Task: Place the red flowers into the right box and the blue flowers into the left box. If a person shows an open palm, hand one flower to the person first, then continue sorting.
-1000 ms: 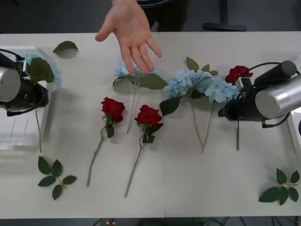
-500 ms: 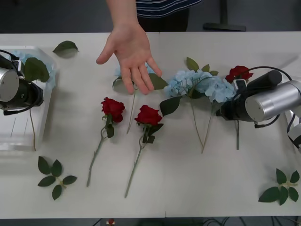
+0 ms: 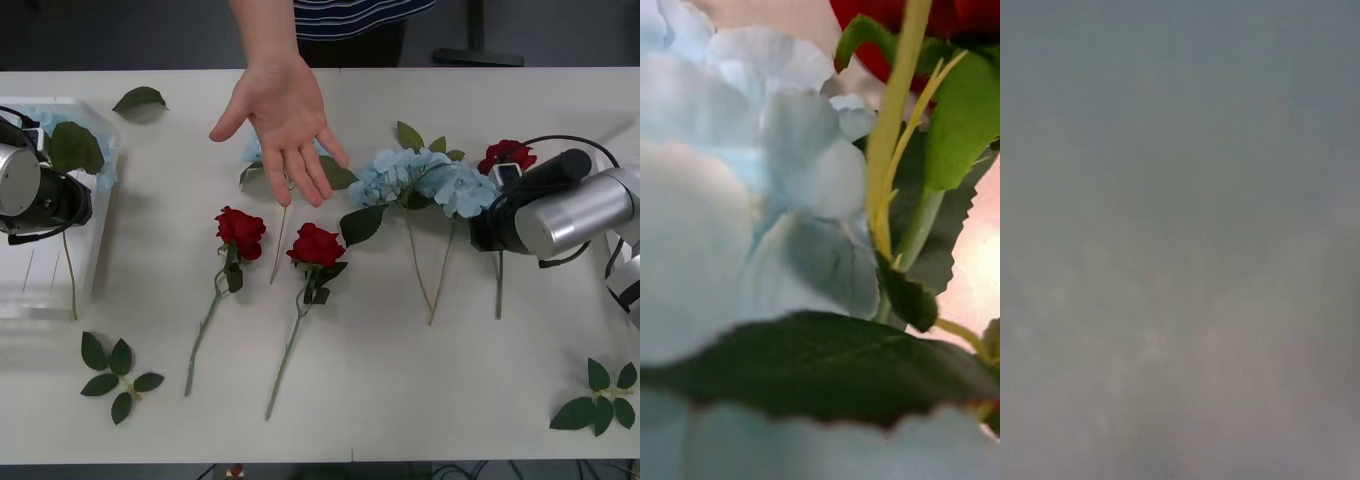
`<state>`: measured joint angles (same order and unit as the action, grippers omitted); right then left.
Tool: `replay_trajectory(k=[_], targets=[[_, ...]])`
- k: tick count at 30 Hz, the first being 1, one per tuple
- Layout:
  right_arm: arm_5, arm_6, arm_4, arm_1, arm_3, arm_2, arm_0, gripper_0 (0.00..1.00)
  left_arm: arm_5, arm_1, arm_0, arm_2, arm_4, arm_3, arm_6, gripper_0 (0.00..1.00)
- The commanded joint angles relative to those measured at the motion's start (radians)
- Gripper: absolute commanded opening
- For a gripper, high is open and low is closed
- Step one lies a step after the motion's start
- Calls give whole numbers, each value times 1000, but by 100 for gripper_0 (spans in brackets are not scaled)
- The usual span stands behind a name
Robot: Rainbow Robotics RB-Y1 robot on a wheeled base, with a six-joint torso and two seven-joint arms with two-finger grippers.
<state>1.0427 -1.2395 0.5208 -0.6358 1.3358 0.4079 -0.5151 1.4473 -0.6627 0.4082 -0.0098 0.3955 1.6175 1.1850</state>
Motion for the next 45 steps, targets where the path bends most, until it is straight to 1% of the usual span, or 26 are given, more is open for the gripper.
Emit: replay_trajectory(k=[1,7,11,14,18,19,21,23,25,28,31,34,36,37,39,41,42,43,44,45], targets=[[0,-52,-24,10,0,2,-6,0,-4,-25,21,13,-6,15,-24,0],[2,-55,-38,-1,0,-3,-6,0,-4,-25,21,13,-4,15,-27,0],[33,-63,-28,-13,9,-41,-6,0,-4,-25,21,13,-4,15,-30,0],[102,-72,-21,-33,49,-93,-6,0,-4,-25,21,13,-4,15,-30,0],[269,-81,5,-85,164,-196,-8,0,-4,-25,21,13,-4,15,-33,0],[292,-84,15,-93,183,-212,-8,0,-4,-25,21,13,-4,15,-33,0],[387,-89,73,-133,247,-279,-17,0,-4,-25,21,13,-4,13,-33,0],[436,-95,114,-163,283,-307,-25,0,-4,-25,21,13,-4,15,-33,0],[499,-103,196,-220,338,-337,-48,0,-4,-25,21,13,-4,15,-33,0],[531,-109,292,-271,395,-366,-80,0,-4,-25,21,13,-4,15,-33,0],[491,-110,358,-291,444,-377,-120,0,-4,-25,20,13,-4,13,-33,0],[375,-101,395,-294,485,-379,-158,0,-4,-25,21,13,-4,13,-33,0],[255,-100,401,-291,508,-374,-178,0,-4,-25,21,13,-4,15,-33,0],[218,-100,403,-289,511,-370,-184,0,-4,-25,21,13,-4,15,-33,0],[51,-98,413,-285,522,-350,-200,0,-4,-25,21,13,-4,13,-33,0],[-23,-98,395,-283,530,-330,-215,0,-4,-25,21,13,-4,13,-33,0],[-23,-98,395,-283,530,-330,-215,0,-4,-25,21,13,-4,13,-33,0],[-87,-94,357,-277,537,-307,-237,0,-4,-25,21,13,-4,13,-34,0],[-122,-87,312,-266,537,-294,-263,0,-4,-25,21,13,-4,15,-34,0],[-125,-84,289,-260,537,-290,-278,0,-4,-25,21,13,-4,13,-34,0]])
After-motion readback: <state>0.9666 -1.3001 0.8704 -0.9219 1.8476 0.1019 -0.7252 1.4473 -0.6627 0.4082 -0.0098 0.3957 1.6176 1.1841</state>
